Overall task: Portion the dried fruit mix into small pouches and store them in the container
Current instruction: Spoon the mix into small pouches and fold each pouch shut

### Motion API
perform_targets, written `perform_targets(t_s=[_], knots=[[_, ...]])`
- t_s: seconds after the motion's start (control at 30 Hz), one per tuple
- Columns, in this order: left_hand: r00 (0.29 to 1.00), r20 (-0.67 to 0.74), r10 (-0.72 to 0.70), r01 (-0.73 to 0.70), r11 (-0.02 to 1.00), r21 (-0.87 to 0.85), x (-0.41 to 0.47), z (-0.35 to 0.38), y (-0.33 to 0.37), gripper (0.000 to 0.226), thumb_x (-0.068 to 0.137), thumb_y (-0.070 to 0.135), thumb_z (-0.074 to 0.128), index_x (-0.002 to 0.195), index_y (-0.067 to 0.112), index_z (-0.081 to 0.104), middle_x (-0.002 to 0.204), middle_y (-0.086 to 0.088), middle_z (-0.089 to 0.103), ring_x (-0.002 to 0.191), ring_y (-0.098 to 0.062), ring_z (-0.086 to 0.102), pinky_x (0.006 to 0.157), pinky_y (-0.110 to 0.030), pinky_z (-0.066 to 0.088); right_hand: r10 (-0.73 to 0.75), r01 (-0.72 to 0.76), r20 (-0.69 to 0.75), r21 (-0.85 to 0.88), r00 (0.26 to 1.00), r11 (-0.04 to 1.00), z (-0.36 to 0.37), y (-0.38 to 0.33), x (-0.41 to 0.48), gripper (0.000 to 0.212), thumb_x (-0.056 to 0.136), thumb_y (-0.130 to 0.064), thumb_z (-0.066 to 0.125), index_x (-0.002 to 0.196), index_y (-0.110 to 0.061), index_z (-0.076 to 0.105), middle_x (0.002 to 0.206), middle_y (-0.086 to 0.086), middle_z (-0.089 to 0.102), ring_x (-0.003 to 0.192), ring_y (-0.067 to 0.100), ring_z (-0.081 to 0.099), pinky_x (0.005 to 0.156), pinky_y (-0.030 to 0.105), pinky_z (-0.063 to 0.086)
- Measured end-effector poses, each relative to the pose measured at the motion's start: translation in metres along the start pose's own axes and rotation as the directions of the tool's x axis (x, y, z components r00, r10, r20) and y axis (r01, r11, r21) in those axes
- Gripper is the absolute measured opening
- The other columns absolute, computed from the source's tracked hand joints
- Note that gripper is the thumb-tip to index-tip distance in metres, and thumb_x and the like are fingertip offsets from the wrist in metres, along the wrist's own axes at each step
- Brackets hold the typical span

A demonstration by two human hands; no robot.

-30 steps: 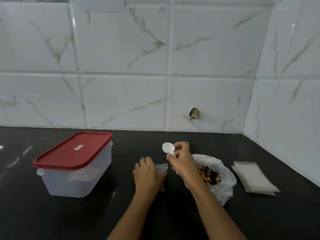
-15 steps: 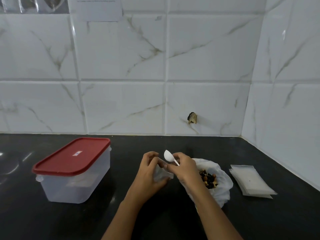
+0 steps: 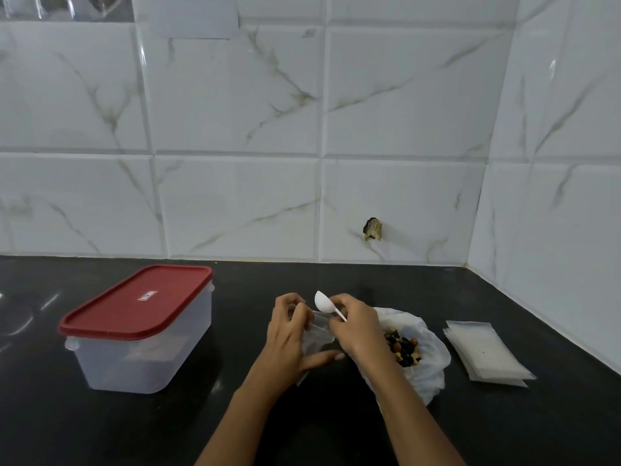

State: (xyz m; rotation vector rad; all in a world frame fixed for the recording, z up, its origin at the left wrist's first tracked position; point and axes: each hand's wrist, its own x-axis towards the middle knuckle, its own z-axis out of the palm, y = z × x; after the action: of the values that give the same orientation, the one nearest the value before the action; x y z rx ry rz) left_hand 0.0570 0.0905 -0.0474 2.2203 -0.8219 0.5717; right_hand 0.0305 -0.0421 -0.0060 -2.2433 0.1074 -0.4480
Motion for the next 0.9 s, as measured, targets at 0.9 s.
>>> perform_targets(t_s=[0.9], knots=[[0.950, 0.048, -0.309, 0.309, 0.899, -0.311, -0.001, 0.009, 0.001, 0.073, 0.077, 0.025, 0.074, 0.128, 0.038, 0.022, 0.123, 0.009, 0.047, 0.113, -0.012, 0.052, 0.095, -0.026, 0.045, -0.009, -0.035, 0.190, 0.229, 0.982, 0.973, -0.004, -0.002, -0.014, 0.050, 0.092, -0.046, 0.048, 0.138, -0.030, 0.035, 0.120, 0.002, 0.063, 0.113, 0.012, 0.055, 0.091, 0.025, 0.044]])
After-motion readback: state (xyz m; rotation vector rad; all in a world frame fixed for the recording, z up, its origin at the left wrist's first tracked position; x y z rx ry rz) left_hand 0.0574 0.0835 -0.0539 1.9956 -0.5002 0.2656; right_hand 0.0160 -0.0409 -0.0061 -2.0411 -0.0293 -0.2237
